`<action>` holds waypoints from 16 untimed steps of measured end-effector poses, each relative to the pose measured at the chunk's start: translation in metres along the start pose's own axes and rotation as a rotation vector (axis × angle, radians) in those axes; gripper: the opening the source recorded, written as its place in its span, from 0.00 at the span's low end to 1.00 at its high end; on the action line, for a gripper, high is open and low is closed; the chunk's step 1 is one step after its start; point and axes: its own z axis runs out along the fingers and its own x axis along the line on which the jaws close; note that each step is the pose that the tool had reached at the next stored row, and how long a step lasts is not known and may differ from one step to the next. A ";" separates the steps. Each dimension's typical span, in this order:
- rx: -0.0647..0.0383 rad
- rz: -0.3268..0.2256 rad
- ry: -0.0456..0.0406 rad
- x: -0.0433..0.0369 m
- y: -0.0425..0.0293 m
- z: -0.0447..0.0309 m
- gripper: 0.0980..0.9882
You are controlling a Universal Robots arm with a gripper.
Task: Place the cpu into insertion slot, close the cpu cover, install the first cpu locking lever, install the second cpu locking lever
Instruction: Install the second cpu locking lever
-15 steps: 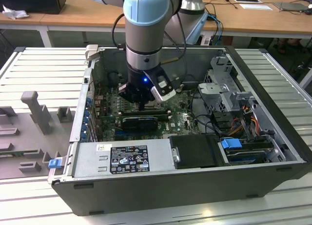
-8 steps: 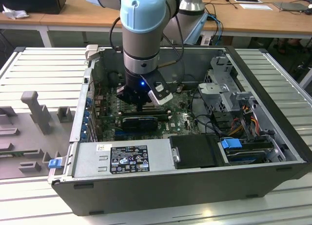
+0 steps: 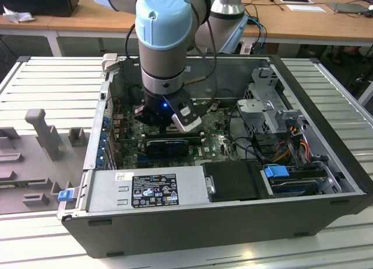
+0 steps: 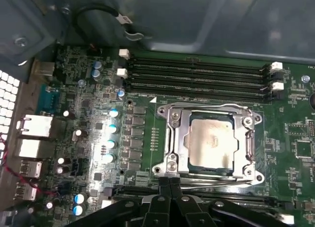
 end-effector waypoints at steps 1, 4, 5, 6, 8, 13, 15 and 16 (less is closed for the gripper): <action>-0.004 0.000 -0.0006 0.0006 -0.0003 0.0004 0.01; -0.024 -0.001 -0.0048 0.0036 -0.0023 0.0028 0.01; -0.033 -0.001 -0.0059 0.0041 -0.0030 0.0035 0.01; -0.038 -0.001 -0.0065 0.0042 -0.0034 0.0039 0.01; -0.047 0.000 -0.0076 0.0043 -0.0042 0.0054 0.01; -0.070 -0.001 -0.0107 0.0047 -0.0060 0.0097 0.01; -0.091 -0.001 -0.0132 0.0056 -0.0063 0.0110 0.01; -0.103 -0.001 -0.0144 0.0062 -0.0066 0.0120 0.01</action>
